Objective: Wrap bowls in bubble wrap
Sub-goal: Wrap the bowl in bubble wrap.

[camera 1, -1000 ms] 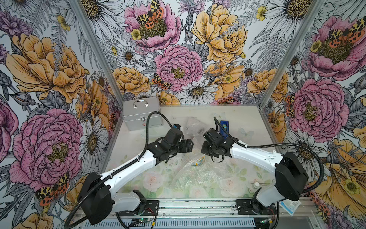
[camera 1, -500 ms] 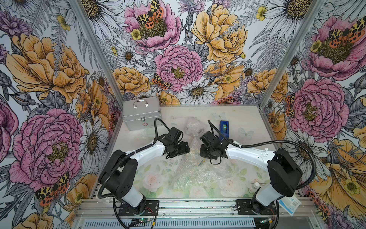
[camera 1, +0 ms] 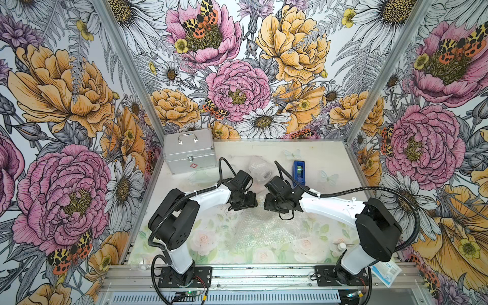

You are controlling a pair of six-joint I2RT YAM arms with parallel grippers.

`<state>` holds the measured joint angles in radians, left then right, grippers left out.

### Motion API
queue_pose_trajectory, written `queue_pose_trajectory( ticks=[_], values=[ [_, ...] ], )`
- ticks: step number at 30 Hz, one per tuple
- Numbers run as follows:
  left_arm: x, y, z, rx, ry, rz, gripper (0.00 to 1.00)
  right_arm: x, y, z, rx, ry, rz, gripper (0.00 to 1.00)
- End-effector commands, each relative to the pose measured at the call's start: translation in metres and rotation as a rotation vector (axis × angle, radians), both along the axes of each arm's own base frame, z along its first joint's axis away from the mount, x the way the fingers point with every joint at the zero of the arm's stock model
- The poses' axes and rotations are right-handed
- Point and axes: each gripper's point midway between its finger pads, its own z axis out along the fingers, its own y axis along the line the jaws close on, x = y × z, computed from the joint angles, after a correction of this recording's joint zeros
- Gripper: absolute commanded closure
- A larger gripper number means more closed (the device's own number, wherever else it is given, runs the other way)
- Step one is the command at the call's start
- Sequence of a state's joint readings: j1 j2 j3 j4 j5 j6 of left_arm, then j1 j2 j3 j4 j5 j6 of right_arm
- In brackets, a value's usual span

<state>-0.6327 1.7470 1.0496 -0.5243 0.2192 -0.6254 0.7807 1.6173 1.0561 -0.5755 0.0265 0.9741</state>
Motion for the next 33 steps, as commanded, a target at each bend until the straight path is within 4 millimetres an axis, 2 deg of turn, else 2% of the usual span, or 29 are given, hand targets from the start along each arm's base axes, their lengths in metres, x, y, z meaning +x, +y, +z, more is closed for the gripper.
queue_pose_trajectory(
  ticks=[1, 6, 11, 17, 21, 25, 28, 31, 33],
  values=[
    [-0.001, -0.001, 0.001, 0.026, 0.000, -0.030, 0.32, -0.011, -0.026, -0.001, -0.107, 0.005, -0.013, 0.37],
    [-0.001, 0.001, 0.002, 0.038, -0.006, -0.026, 0.33, -0.021, -0.043, -0.006, -0.170, 0.026, -0.015, 0.32],
    [-0.001, 0.000, 0.012, 0.024, -0.035, -0.029, 0.29, -0.014, -0.030, -0.008, -0.166, 0.036, 0.030, 0.30],
    [-0.008, 0.008, 0.027, -0.015, -0.035, 0.020, 0.20, -0.012, -0.023, -0.029, -0.198, 0.087, 0.046, 0.36],
    [-0.020, 0.005, 0.021, -0.048, 0.007, 0.028, 0.19, -0.015, -0.023, -0.037, -0.205, 0.112, 0.047, 0.36],
    [-0.021, 0.003, 0.007, -0.043, 0.046, 0.032, 0.22, -0.016, -0.021, -0.040, -0.199, 0.128, 0.054, 0.37],
    [-0.017, 0.002, -0.001, -0.035, 0.070, 0.036, 0.30, -0.014, -0.020, -0.029, -0.181, 0.099, 0.048, 0.37],
    [-0.018, -0.001, -0.006, -0.030, 0.086, 0.025, 0.38, -0.011, -0.025, -0.003, -0.149, 0.028, 0.027, 0.35],
    [-0.019, -0.002, -0.007, -0.027, 0.087, 0.019, 0.41, -0.015, -0.040, 0.012, -0.130, -0.009, -0.009, 0.33]
  ],
)
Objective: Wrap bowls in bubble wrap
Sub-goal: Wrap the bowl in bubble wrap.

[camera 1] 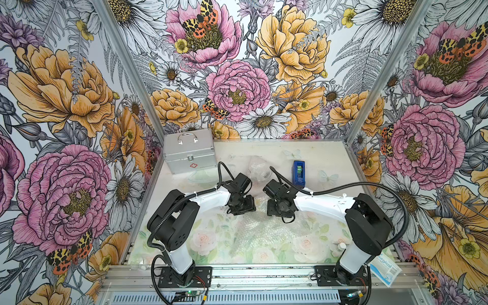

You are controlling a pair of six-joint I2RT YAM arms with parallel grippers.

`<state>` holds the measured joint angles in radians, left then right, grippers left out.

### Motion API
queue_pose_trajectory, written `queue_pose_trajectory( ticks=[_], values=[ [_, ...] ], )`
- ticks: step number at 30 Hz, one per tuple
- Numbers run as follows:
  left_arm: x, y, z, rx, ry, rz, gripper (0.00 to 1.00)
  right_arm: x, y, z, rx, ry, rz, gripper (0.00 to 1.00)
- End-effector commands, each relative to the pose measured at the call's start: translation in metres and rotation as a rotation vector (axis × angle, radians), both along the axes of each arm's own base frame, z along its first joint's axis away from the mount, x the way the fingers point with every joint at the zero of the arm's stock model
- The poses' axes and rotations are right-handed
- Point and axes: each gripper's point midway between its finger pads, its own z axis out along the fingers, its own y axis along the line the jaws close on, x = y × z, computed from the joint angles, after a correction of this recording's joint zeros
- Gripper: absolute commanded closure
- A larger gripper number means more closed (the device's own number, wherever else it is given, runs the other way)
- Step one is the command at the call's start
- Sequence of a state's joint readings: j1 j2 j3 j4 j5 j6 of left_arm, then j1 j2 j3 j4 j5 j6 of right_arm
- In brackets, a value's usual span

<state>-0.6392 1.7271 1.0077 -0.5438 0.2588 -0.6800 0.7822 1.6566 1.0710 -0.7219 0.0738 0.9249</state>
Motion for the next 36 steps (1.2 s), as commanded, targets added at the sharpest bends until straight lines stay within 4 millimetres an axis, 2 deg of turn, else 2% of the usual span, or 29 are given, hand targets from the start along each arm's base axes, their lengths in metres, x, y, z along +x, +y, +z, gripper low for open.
queue_pose_trajectory(
  ticks=[1, 2, 6, 9, 14, 19, 21, 23, 26, 28, 31, 36],
  values=[
    [0.001, -0.005, -0.002, -0.016, 0.010, -0.012, 0.42, 0.000, -0.024, 0.034, 0.041, -0.094, -0.064, 0.33],
    [0.001, -0.007, -0.001, -0.017, 0.007, -0.015, 0.44, -0.003, -0.038, 0.033, 0.047, -0.088, -0.098, 0.33],
    [0.001, -0.010, 0.000, -0.011, -0.003, -0.033, 0.47, -0.026, -0.092, 0.009, 0.037, -0.008, -0.198, 0.33],
    [0.000, -0.013, 0.001, -0.010, -0.005, -0.046, 0.48, -0.042, -0.116, -0.010, 0.040, 0.057, -0.230, 0.33],
    [0.001, -0.015, 0.002, -0.011, -0.010, -0.052, 0.49, -0.053, -0.129, -0.030, -0.006, 0.127, -0.229, 0.38],
    [0.001, -0.013, 0.002, -0.006, -0.011, -0.051, 0.50, -0.064, -0.128, -0.046, 0.000, 0.181, -0.217, 0.46],
    [0.002, -0.014, 0.003, -0.006, -0.014, -0.053, 0.50, -0.066, -0.124, -0.048, 0.023, 0.188, -0.204, 0.53],
    [0.002, -0.014, 0.003, -0.005, -0.015, -0.059, 0.51, -0.068, -0.121, -0.046, 0.040, 0.187, -0.193, 0.71],
    [0.003, -0.015, 0.005, -0.003, -0.020, -0.067, 0.52, -0.067, -0.114, -0.036, 0.092, 0.162, -0.170, 0.93],
    [0.004, -0.016, 0.005, 0.006, -0.028, -0.078, 0.53, -0.063, -0.105, -0.023, 0.141, 0.124, -0.142, 1.00],
    [0.005, -0.019, 0.007, 0.024, -0.042, -0.106, 0.55, -0.056, -0.086, 0.008, 0.228, 0.037, -0.072, 1.00],
    [0.004, -0.030, 0.009, 0.029, -0.062, -0.157, 0.58, -0.045, -0.032, 0.088, 0.406, -0.129, 0.104, 1.00]
  ],
)
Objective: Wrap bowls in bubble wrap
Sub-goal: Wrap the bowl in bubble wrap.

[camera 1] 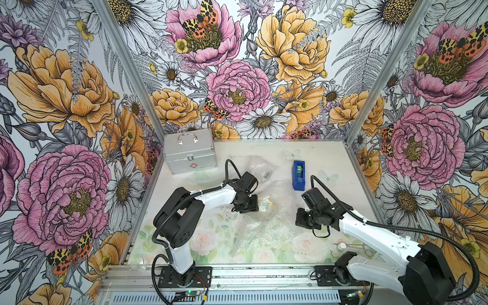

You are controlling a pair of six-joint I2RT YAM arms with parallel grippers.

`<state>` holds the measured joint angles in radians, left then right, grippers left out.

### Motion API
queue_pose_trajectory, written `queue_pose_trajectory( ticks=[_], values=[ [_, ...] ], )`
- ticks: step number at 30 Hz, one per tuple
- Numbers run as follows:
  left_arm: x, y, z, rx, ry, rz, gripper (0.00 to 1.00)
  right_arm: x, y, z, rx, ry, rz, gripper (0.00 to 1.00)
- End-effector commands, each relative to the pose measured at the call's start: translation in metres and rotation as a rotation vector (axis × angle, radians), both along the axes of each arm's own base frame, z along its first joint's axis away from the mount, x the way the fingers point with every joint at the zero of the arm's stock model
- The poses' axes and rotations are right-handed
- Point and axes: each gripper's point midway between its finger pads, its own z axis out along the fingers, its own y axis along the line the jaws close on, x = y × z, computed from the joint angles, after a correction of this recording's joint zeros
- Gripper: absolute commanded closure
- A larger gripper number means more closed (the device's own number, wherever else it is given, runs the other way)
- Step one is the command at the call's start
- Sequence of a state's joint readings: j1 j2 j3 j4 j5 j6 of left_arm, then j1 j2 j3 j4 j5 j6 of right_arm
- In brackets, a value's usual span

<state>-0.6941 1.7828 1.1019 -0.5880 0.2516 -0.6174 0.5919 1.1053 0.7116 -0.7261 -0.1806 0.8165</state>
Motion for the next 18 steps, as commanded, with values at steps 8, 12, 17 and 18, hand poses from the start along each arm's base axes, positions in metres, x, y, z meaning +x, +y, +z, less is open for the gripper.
queue_pose_trajectory(
  ticks=[8, 12, 17, 18],
  values=[
    [0.007, -0.015, 0.008, 0.007, -0.065, -0.080, 0.59, 0.056, 0.105, 0.085, 0.264, -0.164, 0.174, 1.00],
    [0.005, -0.016, 0.015, -0.010, -0.084, -0.092, 0.56, 0.085, 0.128, 0.068, 0.248, -0.142, 0.171, 1.00],
    [0.003, -0.006, 0.021, -0.038, -0.081, -0.059, 0.49, 0.107, 0.145, 0.039, 0.225, -0.089, 0.141, 1.00],
    [0.003, -0.001, 0.023, -0.047, -0.077, -0.038, 0.46, 0.108, 0.147, 0.032, 0.219, -0.075, 0.137, 1.00]
  ],
)
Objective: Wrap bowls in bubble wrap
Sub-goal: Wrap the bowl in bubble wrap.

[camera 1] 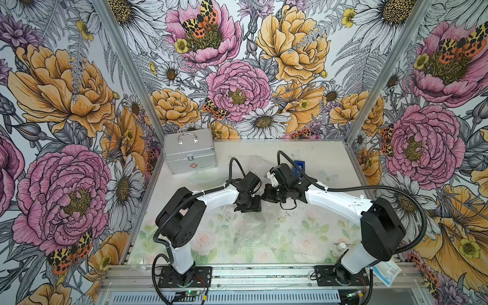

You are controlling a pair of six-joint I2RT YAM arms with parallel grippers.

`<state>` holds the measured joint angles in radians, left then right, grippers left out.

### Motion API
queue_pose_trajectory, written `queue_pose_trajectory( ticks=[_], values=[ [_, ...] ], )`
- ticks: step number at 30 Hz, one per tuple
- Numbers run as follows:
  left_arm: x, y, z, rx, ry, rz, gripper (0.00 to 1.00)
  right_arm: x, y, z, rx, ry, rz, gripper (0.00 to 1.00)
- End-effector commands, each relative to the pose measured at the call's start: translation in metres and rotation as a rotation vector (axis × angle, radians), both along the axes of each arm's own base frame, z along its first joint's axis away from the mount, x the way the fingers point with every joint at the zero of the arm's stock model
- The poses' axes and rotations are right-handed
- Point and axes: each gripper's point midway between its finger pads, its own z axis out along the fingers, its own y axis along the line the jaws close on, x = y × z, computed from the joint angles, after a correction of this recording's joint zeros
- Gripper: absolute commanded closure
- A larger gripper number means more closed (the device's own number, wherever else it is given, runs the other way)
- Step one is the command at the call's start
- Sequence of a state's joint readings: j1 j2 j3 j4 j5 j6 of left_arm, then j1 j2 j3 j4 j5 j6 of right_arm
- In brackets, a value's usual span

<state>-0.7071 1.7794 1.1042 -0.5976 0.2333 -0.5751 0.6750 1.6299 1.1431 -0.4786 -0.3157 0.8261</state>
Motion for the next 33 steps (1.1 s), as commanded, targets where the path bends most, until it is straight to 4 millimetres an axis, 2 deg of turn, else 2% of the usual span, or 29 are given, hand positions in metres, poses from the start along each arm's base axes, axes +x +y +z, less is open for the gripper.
queue_pose_trajectory(
  ticks=[1, 6, 10, 12, 16, 21, 24, 26, 28, 30, 32, 33],
  values=[
    [0.004, 0.004, 0.023, -0.083, -0.048, 0.033, 0.43, 0.013, 0.016, -0.004, 0.025, -0.005, -0.009, 1.00],
    [0.000, 0.021, 0.041, -0.196, -0.054, 0.116, 0.28, 0.012, 0.020, -0.029, 0.002, 0.042, -0.014, 1.00],
    [0.001, 0.017, 0.061, -0.270, -0.111, 0.109, 0.16, 0.012, 0.021, -0.035, -0.003, 0.059, -0.022, 1.00],
    [0.003, 0.013, 0.062, -0.272, -0.121, 0.096, 0.13, 0.011, 0.022, -0.036, 0.005, 0.062, -0.020, 1.00],
    [0.009, 0.008, 0.041, -0.237, -0.071, 0.097, 0.15, 0.012, 0.024, -0.034, 0.014, 0.064, -0.028, 1.00],
    [0.007, 0.005, 0.022, -0.212, -0.022, 0.096, 0.27, 0.013, 0.024, -0.023, 0.037, 0.058, -0.041, 0.99],
    [0.008, 0.010, 0.012, -0.195, 0.002, 0.116, 0.32, 0.010, 0.024, -0.003, 0.066, 0.024, -0.041, 0.77],
    [0.009, 0.014, 0.008, -0.190, 0.015, 0.132, 0.34, 0.004, 0.019, 0.008, 0.070, 0.006, -0.046, 0.69],
    [0.011, 0.016, 0.009, -0.187, 0.012, 0.142, 0.35, -0.005, 0.009, 0.010, 0.052, 0.000, -0.054, 0.67],
    [0.013, 0.018, 0.011, -0.189, 0.002, 0.147, 0.35, -0.015, -0.002, 0.003, 0.015, 0.011, -0.067, 0.74],
    [0.014, 0.017, 0.013, -0.192, -0.005, 0.142, 0.34, -0.025, -0.011, -0.015, -0.020, 0.046, -0.082, 0.90],
    [0.015, 0.017, 0.014, -0.193, -0.007, 0.143, 0.34, -0.028, -0.014, -0.024, -0.035, 0.065, -0.083, 0.94]
  ],
)
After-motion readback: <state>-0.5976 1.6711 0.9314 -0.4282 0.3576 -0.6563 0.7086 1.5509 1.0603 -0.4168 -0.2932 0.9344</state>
